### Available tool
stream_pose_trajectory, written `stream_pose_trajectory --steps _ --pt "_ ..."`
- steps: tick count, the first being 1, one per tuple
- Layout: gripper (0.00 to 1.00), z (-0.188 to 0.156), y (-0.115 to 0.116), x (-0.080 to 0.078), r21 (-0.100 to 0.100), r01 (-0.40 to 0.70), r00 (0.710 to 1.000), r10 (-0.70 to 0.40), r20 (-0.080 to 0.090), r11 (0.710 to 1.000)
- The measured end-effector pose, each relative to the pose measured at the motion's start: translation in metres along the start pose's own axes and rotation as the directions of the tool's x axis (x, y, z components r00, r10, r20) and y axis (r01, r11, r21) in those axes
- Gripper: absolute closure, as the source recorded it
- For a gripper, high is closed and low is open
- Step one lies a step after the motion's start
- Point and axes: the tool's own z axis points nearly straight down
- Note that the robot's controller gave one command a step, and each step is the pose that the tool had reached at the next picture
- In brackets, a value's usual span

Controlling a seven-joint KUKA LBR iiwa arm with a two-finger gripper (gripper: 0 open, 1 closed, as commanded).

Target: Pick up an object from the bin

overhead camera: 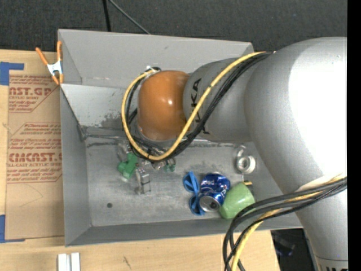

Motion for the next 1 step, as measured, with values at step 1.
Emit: stream_pose_trajectory --steps 1 --pt "0.0 -0.0005 0.0014 -0.0009 -0.003 0.0 1.0 0.0 0.003 1.0"
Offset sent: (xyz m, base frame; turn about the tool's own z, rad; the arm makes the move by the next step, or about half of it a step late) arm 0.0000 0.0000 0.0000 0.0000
